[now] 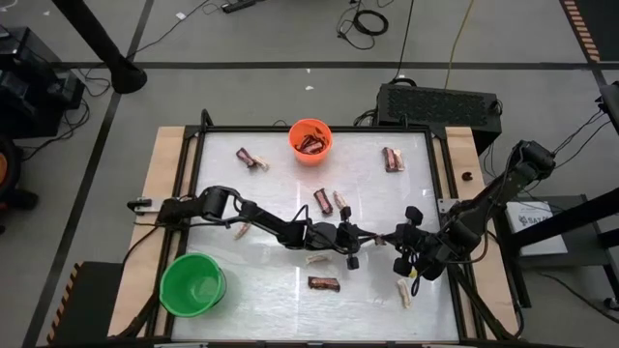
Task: Sort candy by brand, put in halloween buckets
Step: Put the brown chocolate bar into the orange bucket
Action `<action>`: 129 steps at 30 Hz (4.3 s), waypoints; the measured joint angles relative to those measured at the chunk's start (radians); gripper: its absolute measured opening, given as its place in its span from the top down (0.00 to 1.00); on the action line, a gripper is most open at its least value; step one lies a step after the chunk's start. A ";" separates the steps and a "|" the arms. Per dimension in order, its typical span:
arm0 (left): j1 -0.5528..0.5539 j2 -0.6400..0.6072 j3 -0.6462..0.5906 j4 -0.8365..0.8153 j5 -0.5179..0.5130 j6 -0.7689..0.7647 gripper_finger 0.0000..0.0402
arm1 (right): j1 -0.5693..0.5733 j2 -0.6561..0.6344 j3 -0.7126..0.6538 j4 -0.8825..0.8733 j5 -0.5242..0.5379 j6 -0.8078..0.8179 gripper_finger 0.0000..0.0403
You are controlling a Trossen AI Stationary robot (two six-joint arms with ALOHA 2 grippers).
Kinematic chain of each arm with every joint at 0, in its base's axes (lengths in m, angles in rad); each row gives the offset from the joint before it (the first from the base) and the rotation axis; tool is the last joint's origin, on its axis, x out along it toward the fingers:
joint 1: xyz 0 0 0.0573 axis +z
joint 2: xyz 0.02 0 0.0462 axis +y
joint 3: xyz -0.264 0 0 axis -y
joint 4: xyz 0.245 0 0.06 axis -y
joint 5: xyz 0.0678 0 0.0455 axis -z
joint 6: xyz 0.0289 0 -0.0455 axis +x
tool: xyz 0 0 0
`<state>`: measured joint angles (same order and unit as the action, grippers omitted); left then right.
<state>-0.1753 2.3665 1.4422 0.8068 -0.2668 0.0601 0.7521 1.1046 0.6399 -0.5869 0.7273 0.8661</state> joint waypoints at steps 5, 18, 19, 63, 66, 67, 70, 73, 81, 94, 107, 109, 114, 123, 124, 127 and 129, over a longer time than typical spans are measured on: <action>0.001 0.000 0.000 -0.002 -0.010 0.002 0.98 | 0.000 0.000 0.000 0.000 0.000 -0.011 1.00; 0.018 -0.135 0.000 -0.262 -0.108 0.083 0.99 | 0.000 0.007 0.000 0.000 0.059 -0.066 0.83; 0.021 -0.163 0.000 -0.308 -0.136 0.107 0.99 | 0.000 0.011 0.000 0.001 0.060 -0.064 0.82; 0.637 -0.607 -0.010 -1.217 0.097 -0.054 0.76 | -0.051 0.185 0.000 0.039 0.213 -0.120 0.74; 0.629 -0.608 0.004 -1.237 0.105 -0.054 0.71 | -0.057 0.185 0.000 0.040 0.213 -0.119 0.74; 0.625 -0.611 0.018 -1.257 0.114 -0.054 0.70 | -0.058 0.185 0.000 0.042 0.213 -0.119 0.74; 0.596 -0.624 0.079 -1.337 0.153 -0.055 0.70 | -0.063 0.185 0.000 0.047 0.213 -0.119 0.74; 0.550 -0.638 0.151 -1.495 0.171 -0.054 0.69 | -0.067 0.185 0.000 0.063 0.213 -0.119 0.74; 0.436 -0.681 0.216 -1.964 0.116 -0.144 0.69 | -0.077 0.185 0.000 0.140 0.212 -0.163 0.74; 0.215 -0.679 -0.141 -1.851 0.252 -0.404 0.69 | -0.098 0.185 0.000 0.185 0.205 -0.224 0.74; -0.261 -0.625 -0.221 -0.961 0.109 -0.353 0.69 | -0.098 0.185 0.000 0.198 0.156 -0.228 0.74; -0.307 -0.602 -0.221 -0.872 0.015 -0.301 0.69 | -0.098 0.185 0.000 0.200 0.156 -0.228 0.74; -0.365 -0.513 -0.221 -0.638 -0.211 -0.122 0.69 | -0.098 0.185 0.000 0.216 0.157 -0.228 0.74; -0.327 -0.347 -0.212 -0.347 -0.149 -0.003 0.69 | -0.098 0.185 0.000 0.232 0.157 -0.225 0.74; -0.321 -0.336 -0.204 -0.339 -0.131 -0.016 0.69 | -0.098 0.185 0.000 0.232 0.157 -0.225 0.74; -0.304 -0.301 -0.176 -0.341 -0.063 -0.042 0.69 | -0.098 0.186 0.000 0.233 0.154 -0.212 0.74; -0.297 -0.275 -0.159 -0.343 -0.026 -0.054 0.69 | -0.098 0.186 0.000 0.232 0.136 -0.199 0.74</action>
<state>-0.4724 2.0915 1.2834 0.4634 -0.2926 0.0058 0.6540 1.2903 0.6395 -0.3546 0.8631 0.6669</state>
